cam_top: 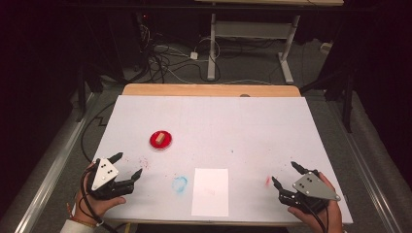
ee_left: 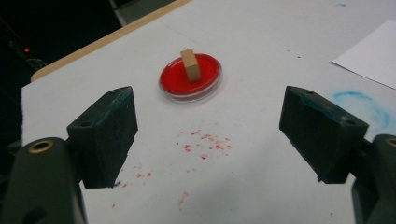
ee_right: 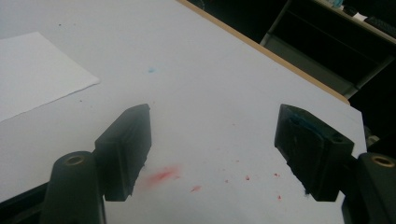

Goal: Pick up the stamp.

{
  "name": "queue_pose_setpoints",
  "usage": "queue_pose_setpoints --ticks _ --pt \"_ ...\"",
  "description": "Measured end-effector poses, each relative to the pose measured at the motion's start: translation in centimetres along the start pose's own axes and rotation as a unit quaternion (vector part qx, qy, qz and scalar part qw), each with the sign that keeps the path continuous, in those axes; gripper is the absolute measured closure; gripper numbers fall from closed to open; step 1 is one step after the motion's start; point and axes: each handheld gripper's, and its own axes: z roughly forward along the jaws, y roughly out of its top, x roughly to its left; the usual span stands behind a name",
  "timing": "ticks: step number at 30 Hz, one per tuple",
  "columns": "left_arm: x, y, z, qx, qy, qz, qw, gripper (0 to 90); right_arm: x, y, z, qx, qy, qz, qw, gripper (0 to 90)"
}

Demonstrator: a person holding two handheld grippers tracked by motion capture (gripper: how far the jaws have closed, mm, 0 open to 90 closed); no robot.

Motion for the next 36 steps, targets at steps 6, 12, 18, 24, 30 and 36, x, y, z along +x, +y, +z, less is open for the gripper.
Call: queue_pose_setpoints --ticks 6,12,18,24,30,36 --pt "0.2 0.0 0.0 0.002 -0.008 -0.007 0.9999 19.6 0.2 0.1 -0.1 0.002 -0.002 -0.003 1.0000 28.0" --pt "0.4 0.4 -0.2 0.010 -0.007 -0.001 0.9999 19.3 0.2 0.3 0.2 0.000 -0.003 -0.002 1.0000 28.0" --pt "1.5 2.1 -0.6 0.011 -0.033 0.005 0.9994 20.9 0.3 0.2 0.3 0.007 0.002 -0.004 1.0000 28.0" --pt "2.6 4.8 0.5 0.037 -0.036 0.011 0.9986 24.3 0.5 0.0 0.7 0.019 0.008 -0.004 0.9998 28.3" --pt "3.9 8.1 3.0 0.094 -0.052 -0.004 0.9942 27.5 0.5 -0.2 0.8 0.025 0.014 -0.004 0.9996 28.9" --pt "4.8 10.2 6.0 0.155 -0.059 -0.015 0.9860 27.5 0.5 -0.2 0.8 0.029 0.015 -0.004 0.9995 29.0"
